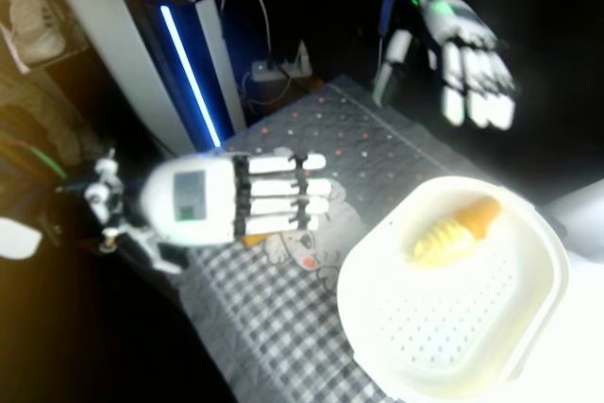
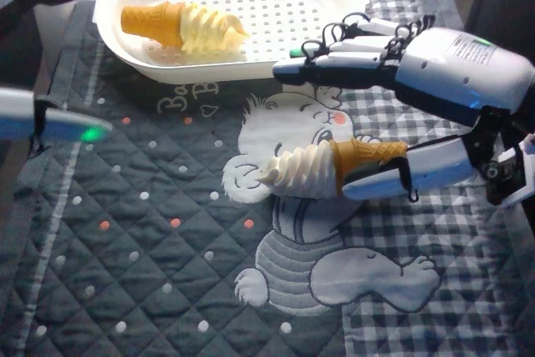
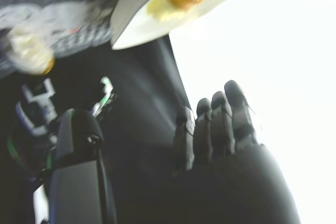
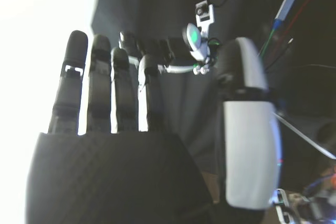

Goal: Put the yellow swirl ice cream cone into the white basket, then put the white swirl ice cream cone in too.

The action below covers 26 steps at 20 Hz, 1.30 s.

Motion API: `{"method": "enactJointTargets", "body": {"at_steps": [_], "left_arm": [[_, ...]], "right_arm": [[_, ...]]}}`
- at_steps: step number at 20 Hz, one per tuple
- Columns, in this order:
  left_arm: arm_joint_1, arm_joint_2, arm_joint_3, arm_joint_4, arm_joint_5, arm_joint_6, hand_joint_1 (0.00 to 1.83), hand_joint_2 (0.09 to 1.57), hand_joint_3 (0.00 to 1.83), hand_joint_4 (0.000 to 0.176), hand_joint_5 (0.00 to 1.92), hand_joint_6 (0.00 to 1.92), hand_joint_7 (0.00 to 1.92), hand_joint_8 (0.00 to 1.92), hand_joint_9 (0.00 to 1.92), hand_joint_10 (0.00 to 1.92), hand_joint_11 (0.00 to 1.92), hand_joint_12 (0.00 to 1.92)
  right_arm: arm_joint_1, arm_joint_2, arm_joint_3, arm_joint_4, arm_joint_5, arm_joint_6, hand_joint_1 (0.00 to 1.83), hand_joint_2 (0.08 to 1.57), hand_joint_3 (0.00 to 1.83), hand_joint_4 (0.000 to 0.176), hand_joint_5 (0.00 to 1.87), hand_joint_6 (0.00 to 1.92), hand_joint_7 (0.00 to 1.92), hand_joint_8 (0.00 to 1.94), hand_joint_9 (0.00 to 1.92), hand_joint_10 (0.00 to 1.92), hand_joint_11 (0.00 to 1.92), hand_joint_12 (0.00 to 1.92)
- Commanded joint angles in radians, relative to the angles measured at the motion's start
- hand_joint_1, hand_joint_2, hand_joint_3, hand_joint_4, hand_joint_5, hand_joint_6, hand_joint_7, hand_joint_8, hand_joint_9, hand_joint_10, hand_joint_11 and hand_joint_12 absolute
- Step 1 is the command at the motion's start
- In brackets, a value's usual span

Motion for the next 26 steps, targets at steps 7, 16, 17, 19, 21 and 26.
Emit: {"method": "enactJointTargets", "body": {"at_steps": [7, 16, 17, 19, 21, 26], "left_arm": [[0.101, 0.018, -0.034, -0.062, -0.283, -0.066, 0.77, 0.86, 0.00, 0.063, 0.24, 0.00, 0.23, 0.00, 0.22, 0.00, 0.00, 0.85], [0.173, 0.006, -0.037, -0.129, -0.352, -0.092, 0.91, 0.89, 0.01, 0.000, 0.34, 0.00, 0.26, 0.00, 0.23, 0.00, 0.00, 0.81], [0.173, 0.004, -0.036, -0.130, -0.354, -0.094, 0.91, 0.89, 0.01, 0.000, 0.34, 0.00, 0.26, 0.00, 0.23, 0.00, 0.00, 0.81], [0.177, 0.004, -0.035, -0.130, -0.361, -0.102, 0.93, 0.90, 0.00, 0.000, 0.36, 0.01, 0.29, 0.01, 0.26, 0.01, 0.00, 0.89], [0.183, 0.004, -0.035, -0.132, -0.365, -0.107, 0.93, 0.90, 0.00, 0.000, 0.37, 0.00, 0.30, 0.00, 0.26, 0.01, 0.00, 0.86], [0.194, 0.004, -0.033, -0.139, -0.369, -0.113, 0.96, 0.91, 0.00, 0.000, 0.39, 0.00, 0.32, 0.00, 0.28, 0.01, 0.00, 0.89]], "right_arm": [[0.014, -0.073, 0.036, -0.017, -0.020, 0.008, 0.91, 0.93, 0.01, 0.090, 0.37, 0.00, 0.31, 0.00, 0.41, 0.01, 0.05, 1.04], [0.021, -0.170, 0.118, -0.068, -0.182, 0.008, 1.21, 0.92, 0.00, 0.003, 0.46, 0.01, 0.50, 0.02, 0.79, 0.12, 0.66, 1.16], [0.022, -0.176, 0.124, -0.073, -0.195, 0.008, 1.26, 0.92, 0.00, 0.000, 0.49, 0.00, 0.59, 0.02, 0.90, 0.38, 0.85, 1.28], [0.022, -0.183, 0.136, -0.087, -0.227, 0.008, 1.42, 0.97, 0.00, 0.000, 0.64, 0.02, 0.84, 0.20, 0.80, 1.04, 0.87, 1.51], [0.022, -0.182, 0.140, -0.097, -0.235, 0.009, 1.40, 1.08, 0.00, 0.000, 0.91, 0.79, 1.03, 0.88, 1.05, 1.16, 0.87, 1.40], [0.024, -0.171, 0.169, -0.181, -0.232, 0.145, 1.32, 1.04, 0.00, 0.000, 1.14, 0.50, 1.17, 0.86, 1.14, 1.06, 1.01, 1.47]]}}
